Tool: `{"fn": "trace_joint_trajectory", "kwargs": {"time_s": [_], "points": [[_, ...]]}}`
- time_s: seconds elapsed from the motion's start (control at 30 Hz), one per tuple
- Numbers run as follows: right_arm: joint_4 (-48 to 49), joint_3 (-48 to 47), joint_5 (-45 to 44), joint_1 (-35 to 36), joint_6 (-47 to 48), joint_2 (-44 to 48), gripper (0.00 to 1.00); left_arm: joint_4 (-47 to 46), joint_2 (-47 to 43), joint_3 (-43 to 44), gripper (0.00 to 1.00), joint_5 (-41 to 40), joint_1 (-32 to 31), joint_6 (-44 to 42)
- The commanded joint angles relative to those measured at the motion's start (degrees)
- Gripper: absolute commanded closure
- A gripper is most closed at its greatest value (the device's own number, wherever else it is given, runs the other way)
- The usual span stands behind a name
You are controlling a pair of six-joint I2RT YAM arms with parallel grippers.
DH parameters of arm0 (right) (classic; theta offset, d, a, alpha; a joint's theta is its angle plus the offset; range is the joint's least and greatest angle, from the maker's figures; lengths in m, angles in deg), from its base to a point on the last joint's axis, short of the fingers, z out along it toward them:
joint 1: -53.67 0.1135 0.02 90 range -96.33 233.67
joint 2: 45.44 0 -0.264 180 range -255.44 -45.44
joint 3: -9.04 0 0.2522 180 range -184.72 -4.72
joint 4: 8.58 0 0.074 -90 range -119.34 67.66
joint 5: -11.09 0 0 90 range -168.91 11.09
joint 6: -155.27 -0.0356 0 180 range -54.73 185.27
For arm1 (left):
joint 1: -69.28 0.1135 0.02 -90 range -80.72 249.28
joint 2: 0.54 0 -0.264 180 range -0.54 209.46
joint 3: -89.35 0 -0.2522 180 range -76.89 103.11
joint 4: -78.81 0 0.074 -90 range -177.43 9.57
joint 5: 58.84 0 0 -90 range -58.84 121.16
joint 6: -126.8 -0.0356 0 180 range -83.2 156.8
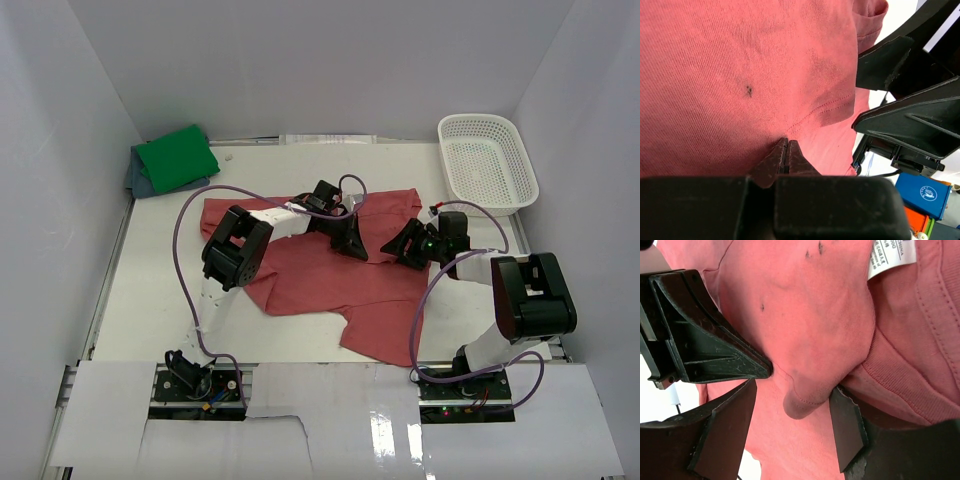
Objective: Fold and stack the t-shirts
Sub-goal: Fold the flattened tshirt in 1/3 of the way
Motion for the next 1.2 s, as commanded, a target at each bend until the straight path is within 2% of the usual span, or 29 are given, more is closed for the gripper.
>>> {"fn": "trace_joint_trajectory", "kwargs": {"time_s": [0.0,0.5,0.63,0.77,0.93,1.03,1.17], "points": [[1.36,-2.39,1.13,-0.6,1.19,0.74,0.34,-0.43,-4.34,-0.46,1.0,-0.18,-0.46,-0.69],[-3.57,-10.47,9.48,-1.48,-4.87,8.38,0.34,-0.43,-4.16,-0.28,1.0,-0.27,-1.17,-0.61],[-4.79,-11.09,7.47,-2.01,-3.66,10.84,0.33,-0.43,-4.07,-0.11,1.0,-0.36,-1.43,-0.61],[-10.85,-11.97,6.5,-2.54,0.04,9.45,0.33,-0.43,-4.16,-0.02,1.0,-0.36,-1.52,-0.61],[-14.55,-8.81,2.64,-2.89,3.65,10.58,0.35,-0.34,-4.51,0.07,1.0,-0.27,-1.52,-0.61],[-14.55,-8.01,3.77,-2.89,5.31,9.36,0.46,-0.17,-5.39,0.24,1.0,0.16,-1.52,-0.43],[-14.64,-10.03,3.51,-2.8,7.25,6.02,0.85,0.79,-7.84,3.12,1.0,0.6,-1.43,0.62]]}}
